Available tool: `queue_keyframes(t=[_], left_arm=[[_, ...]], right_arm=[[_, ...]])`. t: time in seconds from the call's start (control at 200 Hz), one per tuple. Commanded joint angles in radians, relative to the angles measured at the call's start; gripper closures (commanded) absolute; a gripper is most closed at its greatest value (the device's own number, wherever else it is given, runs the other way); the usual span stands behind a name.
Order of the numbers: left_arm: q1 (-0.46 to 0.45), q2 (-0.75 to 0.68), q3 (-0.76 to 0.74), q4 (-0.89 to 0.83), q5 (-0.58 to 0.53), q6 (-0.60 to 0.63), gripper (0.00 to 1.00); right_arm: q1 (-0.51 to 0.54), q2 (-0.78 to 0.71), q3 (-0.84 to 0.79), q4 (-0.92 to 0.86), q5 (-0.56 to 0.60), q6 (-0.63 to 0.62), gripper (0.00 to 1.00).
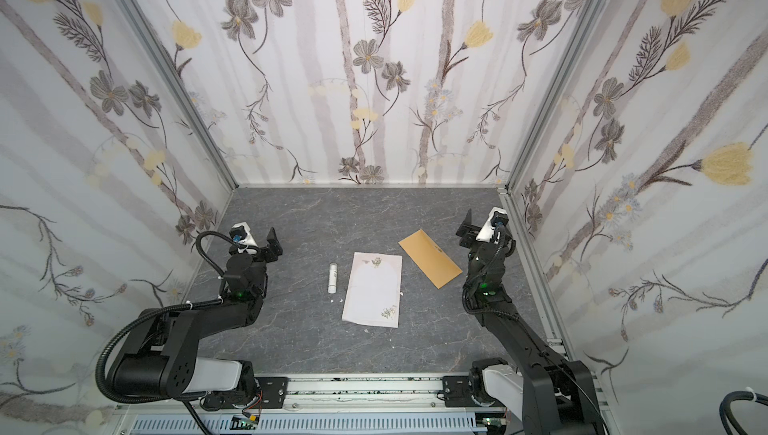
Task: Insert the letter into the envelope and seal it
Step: 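Move the right gripper onto the letter while the left approaches its far edge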
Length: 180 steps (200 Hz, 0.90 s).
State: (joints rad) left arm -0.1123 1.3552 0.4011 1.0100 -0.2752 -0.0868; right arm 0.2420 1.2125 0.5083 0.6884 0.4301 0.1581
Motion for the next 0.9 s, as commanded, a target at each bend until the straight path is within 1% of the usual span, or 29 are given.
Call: queue_keyframes(t=[0.0,0.105,0.195,0.26,0.345,0.395,0.475,0.52,0.545,0.565,0.585,0.635,0.735,0.894], left_arm=[[-0.031,-0.046,0.093,-0.286,-0.041,-0.104,0.17],[-0.061,-0.064,0.203,-0.463,0.075,-0.218,0.18],[-0.107,-0.051,0.279,-0.586,0.177,-0.296,0.21],[-0.157,-0.029,0.322,-0.663,0.194,-0.315,0.22],[-0.211,0.01,0.383,-0.767,0.208,-0.305,0.23],[-0.234,0.033,0.41,-0.813,0.22,-0.297,0.26],[-0.25,0.048,0.413,-0.82,0.259,-0.316,0.27],[-0.252,0.054,0.409,-0.82,0.278,-0.336,0.28],[-0.254,0.056,0.409,-0.82,0.29,-0.339,0.28],[-0.258,0.058,0.409,-0.821,0.294,-0.342,0.28],[-0.26,0.06,0.408,-0.82,0.294,-0.346,0.28],[-0.263,0.067,0.409,-0.82,0.29,-0.359,0.27],[-0.266,0.094,0.426,-0.82,0.311,-0.363,0.27],[-0.274,0.125,0.448,-0.82,0.32,-0.368,0.27]], right_arm=[[0.137,-0.041,0.035,-0.313,0.14,0.049,0.12],[0.26,-0.07,0.042,-0.404,0.088,0.16,0.13],[0.352,-0.062,0.035,-0.46,0.067,0.237,0.15],[0.41,-0.038,0.03,-0.495,0.036,0.289,0.18],[0.476,0.014,0.032,-0.538,-0.005,0.336,0.23],[0.508,0.05,0.036,-0.56,-0.045,0.351,0.26],[0.555,0.108,0.049,-0.607,-0.091,0.378,0.33],[0.571,0.137,0.052,-0.619,-0.142,0.386,0.34],[0.571,0.153,0.054,-0.626,-0.171,0.391,0.37],[0.571,0.164,0.055,-0.633,-0.191,0.394,0.39],[0.602,0.174,0.056,-0.64,-0.209,0.398,0.41],[0.614,0.197,0.055,-0.648,-0.25,0.412,0.46],[0.628,0.248,0.049,-0.632,-0.343,0.431,0.5],[0.646,0.319,0.061,-0.651,-0.414,0.445,0.62]])
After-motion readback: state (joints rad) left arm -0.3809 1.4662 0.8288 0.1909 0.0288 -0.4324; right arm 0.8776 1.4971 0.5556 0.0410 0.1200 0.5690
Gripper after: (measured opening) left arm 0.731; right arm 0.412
